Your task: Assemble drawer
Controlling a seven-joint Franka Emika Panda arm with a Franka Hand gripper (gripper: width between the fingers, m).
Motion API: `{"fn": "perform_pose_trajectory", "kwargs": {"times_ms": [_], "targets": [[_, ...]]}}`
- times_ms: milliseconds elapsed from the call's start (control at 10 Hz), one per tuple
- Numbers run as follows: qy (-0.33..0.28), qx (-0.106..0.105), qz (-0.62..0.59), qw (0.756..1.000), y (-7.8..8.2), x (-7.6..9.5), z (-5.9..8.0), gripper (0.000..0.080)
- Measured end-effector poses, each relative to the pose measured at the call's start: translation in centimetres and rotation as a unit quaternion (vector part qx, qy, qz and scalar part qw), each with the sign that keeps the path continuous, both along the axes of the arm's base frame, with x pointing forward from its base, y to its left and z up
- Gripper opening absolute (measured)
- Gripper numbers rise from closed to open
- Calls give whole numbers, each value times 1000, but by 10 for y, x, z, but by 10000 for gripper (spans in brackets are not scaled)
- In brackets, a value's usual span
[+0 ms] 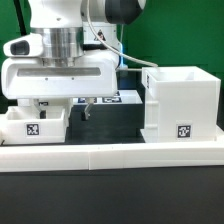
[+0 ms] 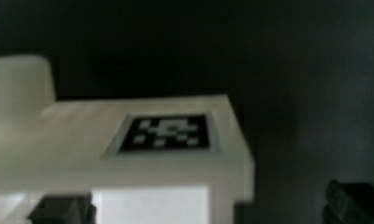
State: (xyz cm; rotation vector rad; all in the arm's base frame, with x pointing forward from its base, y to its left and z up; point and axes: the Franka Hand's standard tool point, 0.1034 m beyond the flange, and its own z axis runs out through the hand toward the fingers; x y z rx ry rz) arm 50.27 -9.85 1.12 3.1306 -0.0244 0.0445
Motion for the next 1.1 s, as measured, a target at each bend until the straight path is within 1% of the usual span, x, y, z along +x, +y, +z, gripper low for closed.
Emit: {"fn": "perform_pose_trajectory", "kwargs": {"times_ms": [200, 500, 600, 800, 900, 1000, 1100], "targets": [[3, 0, 4, 1000, 0, -2, -3, 649], [2, 0, -2, 1000, -6, -3, -3, 649], [2, 0, -2, 1000, -6, -3, -3, 526], [2, 0, -2, 1000, -6, -3, -3, 253], [2, 0, -2, 1000, -6, -3, -3, 253], [3, 1, 1, 1000, -2, -2, -4, 79], [3, 2, 1, 1000, -2, -2, -4, 41]]}}
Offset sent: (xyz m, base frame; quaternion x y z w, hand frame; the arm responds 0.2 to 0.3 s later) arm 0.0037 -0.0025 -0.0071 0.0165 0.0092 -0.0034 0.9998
